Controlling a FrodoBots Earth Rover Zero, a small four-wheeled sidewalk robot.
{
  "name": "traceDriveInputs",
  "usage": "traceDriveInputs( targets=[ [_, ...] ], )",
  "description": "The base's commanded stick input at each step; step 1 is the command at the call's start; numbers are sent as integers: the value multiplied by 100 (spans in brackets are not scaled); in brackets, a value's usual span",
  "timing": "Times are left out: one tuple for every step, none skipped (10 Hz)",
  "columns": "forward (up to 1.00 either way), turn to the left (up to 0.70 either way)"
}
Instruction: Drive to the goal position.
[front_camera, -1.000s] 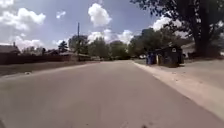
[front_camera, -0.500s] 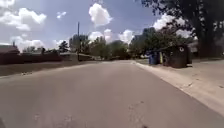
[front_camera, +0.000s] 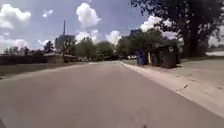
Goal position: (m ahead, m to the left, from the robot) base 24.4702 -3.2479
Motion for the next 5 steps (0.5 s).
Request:
traceDriveInputs(
  targets=[
    [85, 0],
    [85, 0],
    [85, 0],
    [85, 0],
    [85, 0]
  ],
)
